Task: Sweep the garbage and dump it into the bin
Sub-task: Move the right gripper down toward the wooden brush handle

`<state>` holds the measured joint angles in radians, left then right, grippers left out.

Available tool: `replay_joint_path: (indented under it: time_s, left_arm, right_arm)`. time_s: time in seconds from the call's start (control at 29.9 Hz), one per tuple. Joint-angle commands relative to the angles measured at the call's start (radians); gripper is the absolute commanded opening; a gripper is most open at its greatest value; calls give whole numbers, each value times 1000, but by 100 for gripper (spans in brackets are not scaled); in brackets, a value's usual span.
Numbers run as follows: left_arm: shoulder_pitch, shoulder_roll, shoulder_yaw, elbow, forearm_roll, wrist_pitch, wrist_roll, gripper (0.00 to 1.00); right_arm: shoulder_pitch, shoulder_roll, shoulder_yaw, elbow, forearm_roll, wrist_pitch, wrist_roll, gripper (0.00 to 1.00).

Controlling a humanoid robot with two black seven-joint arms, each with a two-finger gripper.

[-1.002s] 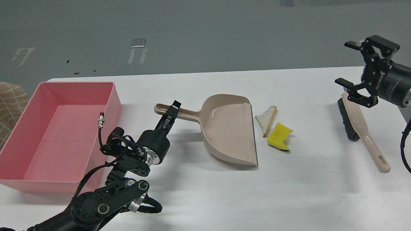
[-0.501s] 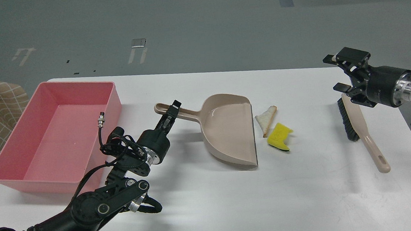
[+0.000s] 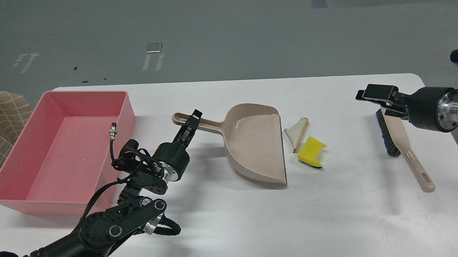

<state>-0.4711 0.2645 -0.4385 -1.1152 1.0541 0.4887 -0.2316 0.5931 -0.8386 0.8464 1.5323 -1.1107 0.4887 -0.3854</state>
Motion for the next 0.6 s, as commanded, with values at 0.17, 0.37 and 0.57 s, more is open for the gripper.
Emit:
replay_joint_path:
  time_s: [0.17,0.37,0.57]
  left_arm:
    - [0,4,1,0,0,0,-6,0]
    - [-1,2,1,-2,0,0,-6,0]
    - [-1,4,1,-2,0,0,-6,0]
  right_arm:
    - [5,-138,-10,43,-119,0,-10,96]
    - [-3,-168,-53,45,-185,0,-10,96]
    - [1,-200,-125,43,-195,0,-10,96]
